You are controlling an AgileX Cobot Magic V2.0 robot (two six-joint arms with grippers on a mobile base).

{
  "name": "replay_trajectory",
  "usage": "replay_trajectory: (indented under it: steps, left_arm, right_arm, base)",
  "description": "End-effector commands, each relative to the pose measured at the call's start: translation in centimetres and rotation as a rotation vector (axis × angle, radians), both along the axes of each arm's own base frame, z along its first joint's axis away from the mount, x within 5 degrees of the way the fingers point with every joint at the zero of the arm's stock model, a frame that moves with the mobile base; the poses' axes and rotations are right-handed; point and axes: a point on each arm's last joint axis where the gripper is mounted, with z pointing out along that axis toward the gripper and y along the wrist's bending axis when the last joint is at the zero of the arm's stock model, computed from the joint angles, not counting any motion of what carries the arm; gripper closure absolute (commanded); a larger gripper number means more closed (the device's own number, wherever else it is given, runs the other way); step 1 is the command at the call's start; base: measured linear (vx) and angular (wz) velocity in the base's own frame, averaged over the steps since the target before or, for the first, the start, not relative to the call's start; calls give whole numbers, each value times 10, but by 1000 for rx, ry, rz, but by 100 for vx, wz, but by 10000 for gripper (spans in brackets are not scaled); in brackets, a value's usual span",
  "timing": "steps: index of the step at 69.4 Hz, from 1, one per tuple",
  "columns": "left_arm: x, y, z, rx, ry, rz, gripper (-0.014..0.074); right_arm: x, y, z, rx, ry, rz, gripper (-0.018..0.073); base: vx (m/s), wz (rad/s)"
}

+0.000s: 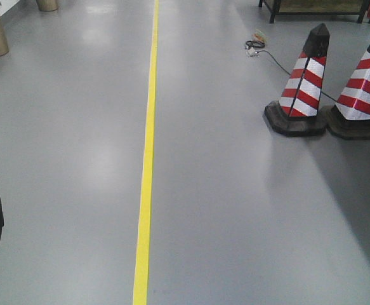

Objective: Move and align brake pads A on conveyor
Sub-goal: 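Drive along the yellow floor line past the striped cones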

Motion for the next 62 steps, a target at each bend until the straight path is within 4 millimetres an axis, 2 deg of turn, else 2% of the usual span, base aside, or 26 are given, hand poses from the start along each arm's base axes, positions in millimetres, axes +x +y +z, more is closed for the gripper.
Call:
replay_trajectory:
  steps: [1, 62]
  left_arm:
    - [2, -4, 16, -43, -100, -35, 603]
    - [2, -4, 16, -43, -100, -35, 603]
  right_arm:
    - [1, 0, 18, -2, -124, 1, 564]
    - [1, 0, 18, -2, -124, 1, 564]
  base:
    - [74, -10]
    - [70, 3]
